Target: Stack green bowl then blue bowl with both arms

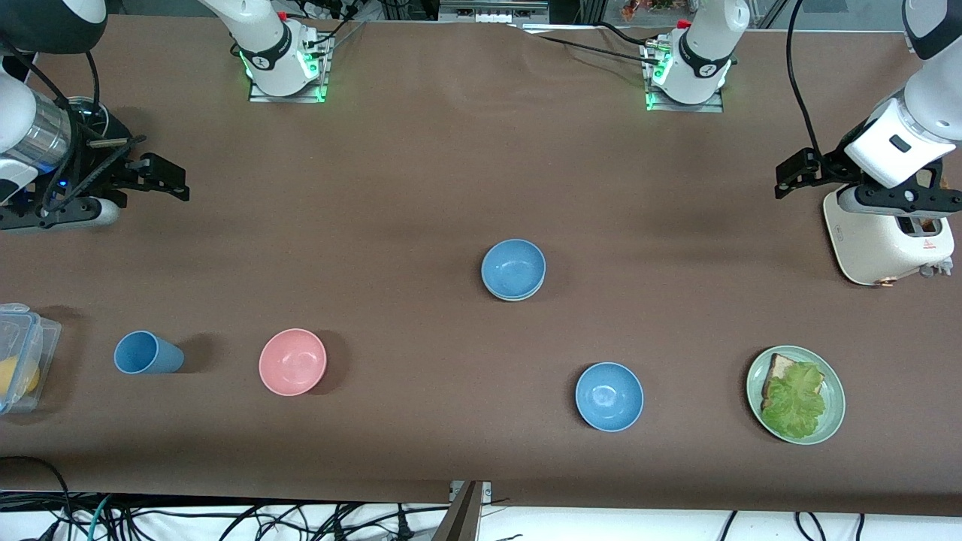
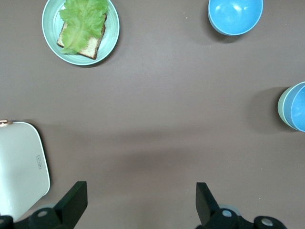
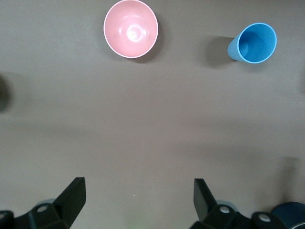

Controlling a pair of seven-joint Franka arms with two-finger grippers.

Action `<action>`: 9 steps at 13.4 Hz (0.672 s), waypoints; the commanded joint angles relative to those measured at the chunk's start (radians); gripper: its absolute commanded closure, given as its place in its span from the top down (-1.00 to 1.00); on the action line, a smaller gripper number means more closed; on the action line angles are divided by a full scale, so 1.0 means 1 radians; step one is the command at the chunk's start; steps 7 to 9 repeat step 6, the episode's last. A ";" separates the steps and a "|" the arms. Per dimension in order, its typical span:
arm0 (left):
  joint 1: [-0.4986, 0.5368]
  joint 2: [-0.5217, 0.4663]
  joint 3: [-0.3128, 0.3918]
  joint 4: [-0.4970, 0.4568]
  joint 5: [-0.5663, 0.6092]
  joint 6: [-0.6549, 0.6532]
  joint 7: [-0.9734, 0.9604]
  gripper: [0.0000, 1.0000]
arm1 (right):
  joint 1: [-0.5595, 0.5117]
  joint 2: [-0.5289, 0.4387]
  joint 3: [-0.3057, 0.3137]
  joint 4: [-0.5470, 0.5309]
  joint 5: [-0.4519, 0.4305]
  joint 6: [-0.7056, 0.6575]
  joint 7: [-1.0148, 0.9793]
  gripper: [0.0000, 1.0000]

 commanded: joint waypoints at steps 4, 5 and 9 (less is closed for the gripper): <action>-0.021 0.010 0.016 0.008 -0.006 0.003 0.006 1.00 | -0.010 -0.022 0.008 -0.017 -0.008 0.008 -0.006 1.00; -0.021 0.033 0.016 0.043 -0.006 -0.021 0.006 1.00 | -0.010 -0.021 0.008 -0.017 -0.006 0.008 -0.006 1.00; -0.021 0.050 0.016 0.068 -0.006 -0.047 0.006 1.00 | -0.010 -0.022 0.008 -0.017 -0.006 0.008 -0.006 1.00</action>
